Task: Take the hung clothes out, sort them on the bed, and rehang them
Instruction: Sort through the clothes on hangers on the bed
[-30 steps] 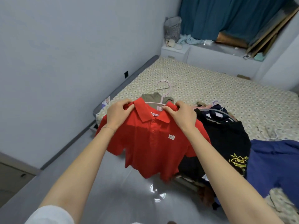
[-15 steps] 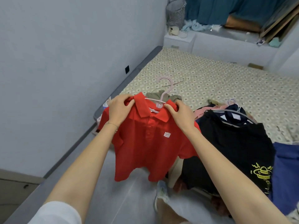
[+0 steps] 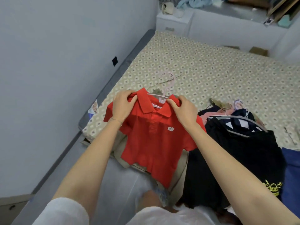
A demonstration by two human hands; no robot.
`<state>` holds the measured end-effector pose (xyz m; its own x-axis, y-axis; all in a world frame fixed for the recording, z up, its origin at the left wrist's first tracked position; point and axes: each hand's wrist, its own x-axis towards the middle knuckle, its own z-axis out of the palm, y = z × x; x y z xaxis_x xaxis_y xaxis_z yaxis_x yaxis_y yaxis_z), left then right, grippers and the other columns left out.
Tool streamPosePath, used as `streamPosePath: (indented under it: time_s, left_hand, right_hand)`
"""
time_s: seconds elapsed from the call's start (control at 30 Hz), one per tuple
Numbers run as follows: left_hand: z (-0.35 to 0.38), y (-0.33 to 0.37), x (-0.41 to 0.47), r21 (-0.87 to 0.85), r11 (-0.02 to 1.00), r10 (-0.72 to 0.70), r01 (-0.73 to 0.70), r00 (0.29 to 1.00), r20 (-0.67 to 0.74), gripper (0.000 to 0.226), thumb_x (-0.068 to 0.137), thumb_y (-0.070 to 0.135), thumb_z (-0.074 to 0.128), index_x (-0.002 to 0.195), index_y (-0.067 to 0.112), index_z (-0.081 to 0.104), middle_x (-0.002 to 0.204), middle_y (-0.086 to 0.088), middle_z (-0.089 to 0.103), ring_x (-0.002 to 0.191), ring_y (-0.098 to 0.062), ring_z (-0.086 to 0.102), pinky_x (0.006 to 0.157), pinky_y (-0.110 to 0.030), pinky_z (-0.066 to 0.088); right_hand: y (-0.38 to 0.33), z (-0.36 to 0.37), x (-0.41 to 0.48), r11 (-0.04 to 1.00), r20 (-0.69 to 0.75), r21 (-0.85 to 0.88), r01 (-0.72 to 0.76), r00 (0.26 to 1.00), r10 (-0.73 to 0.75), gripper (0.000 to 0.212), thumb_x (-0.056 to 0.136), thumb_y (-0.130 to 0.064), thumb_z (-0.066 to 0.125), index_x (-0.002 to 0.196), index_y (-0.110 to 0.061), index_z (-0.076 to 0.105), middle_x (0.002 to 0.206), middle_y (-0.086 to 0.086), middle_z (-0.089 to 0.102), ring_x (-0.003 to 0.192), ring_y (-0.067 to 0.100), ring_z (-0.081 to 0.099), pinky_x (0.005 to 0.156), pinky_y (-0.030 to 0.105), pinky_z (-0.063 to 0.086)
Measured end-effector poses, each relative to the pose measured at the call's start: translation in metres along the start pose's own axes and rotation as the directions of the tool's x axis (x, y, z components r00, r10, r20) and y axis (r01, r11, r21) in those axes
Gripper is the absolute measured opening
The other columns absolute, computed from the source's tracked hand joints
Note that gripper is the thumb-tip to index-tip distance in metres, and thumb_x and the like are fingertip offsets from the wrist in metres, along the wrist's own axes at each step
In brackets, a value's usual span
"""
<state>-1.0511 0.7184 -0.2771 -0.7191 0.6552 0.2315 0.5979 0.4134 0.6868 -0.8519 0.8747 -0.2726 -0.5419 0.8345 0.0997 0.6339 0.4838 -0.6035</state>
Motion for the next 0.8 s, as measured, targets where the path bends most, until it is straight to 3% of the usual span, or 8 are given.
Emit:
streamPosePath:
  time_s: [0.17, 0.27, 0.4, 0.63, 0.8]
  left_hand:
    - [0.065, -0.043, 0.06, -0.045, 0.999, -0.021, 0.025, 0.995, 0.096, 0.022, 0.089, 0.031, 0.06, 0.1, 0.017, 0.073, 0.102, 0.001, 0.072, 0.098, -0.021, 0.063, 0.094, -0.046, 0.047]
    - [0.11, -0.074, 0.093, -0.069, 0.997, -0.035, 0.047, 0.987, 0.155, 0.02, 0.089, 0.03, 0.061, 0.099, 0.016, 0.073, 0.1, 0.001, 0.073, 0.096, -0.019, 0.064, 0.092, -0.043, 0.047]
    - [0.174, -0.119, 0.138, -0.077, 0.992, -0.079, 0.1, 0.968, 0.238, 0.022, 0.088, 0.031, 0.059, 0.099, 0.017, 0.072, 0.103, 0.0, 0.072, 0.098, -0.023, 0.063, 0.093, -0.045, 0.047]
    - [0.276, -0.191, 0.198, -0.041, 0.986, -0.142, 0.161, 0.945, 0.294, 0.022, 0.09, 0.022, 0.062, 0.106, 0.01, 0.072, 0.106, -0.007, 0.071, 0.101, -0.026, 0.062, 0.096, -0.033, 0.04]
    - [0.327, -0.229, 0.22, 0.002, 0.984, -0.171, 0.18, 0.93, 0.326, 0.021, 0.09, 0.018, 0.062, 0.106, 0.008, 0.07, 0.104, -0.011, 0.07, 0.099, -0.03, 0.061, 0.096, -0.042, 0.043]
  right_hand:
    - [0.023, 0.039, 0.059, 0.999, 0.029, 0.014, -0.052, 0.998, 0.051, 0.035, 0.091, -0.058, 0.056, 0.083, -0.025, 0.047, 0.076, -0.008, 0.049, 0.076, 0.021, 0.055, 0.061, 0.03, 0.023]
    - [0.048, 0.077, 0.095, 0.994, 0.036, 0.003, -0.107, 0.994, 0.107, 0.041, 0.091, -0.057, 0.057, 0.09, -0.016, 0.058, 0.074, -0.009, 0.049, 0.07, 0.016, 0.048, 0.06, 0.03, 0.022]
    - [0.088, 0.137, 0.144, 0.982, 0.033, -0.036, -0.188, 0.981, 0.189, 0.052, 0.089, -0.062, 0.055, 0.084, -0.01, 0.058, 0.073, 0.004, 0.06, 0.069, 0.026, 0.056, 0.061, 0.04, 0.041]
    - [0.154, 0.232, 0.213, 0.946, 0.057, -0.104, -0.308, 0.947, 0.315, 0.047, 0.092, -0.055, 0.056, 0.095, -0.01, 0.066, 0.09, 0.011, 0.067, 0.089, 0.033, 0.06, 0.077, 0.045, 0.048]
    - [0.189, 0.283, 0.242, 0.92, 0.109, -0.118, -0.374, 0.916, 0.387, 0.037, 0.095, -0.044, 0.057, 0.111, -0.012, 0.066, 0.107, 0.012, 0.064, 0.105, 0.032, 0.055, 0.088, 0.04, 0.04]
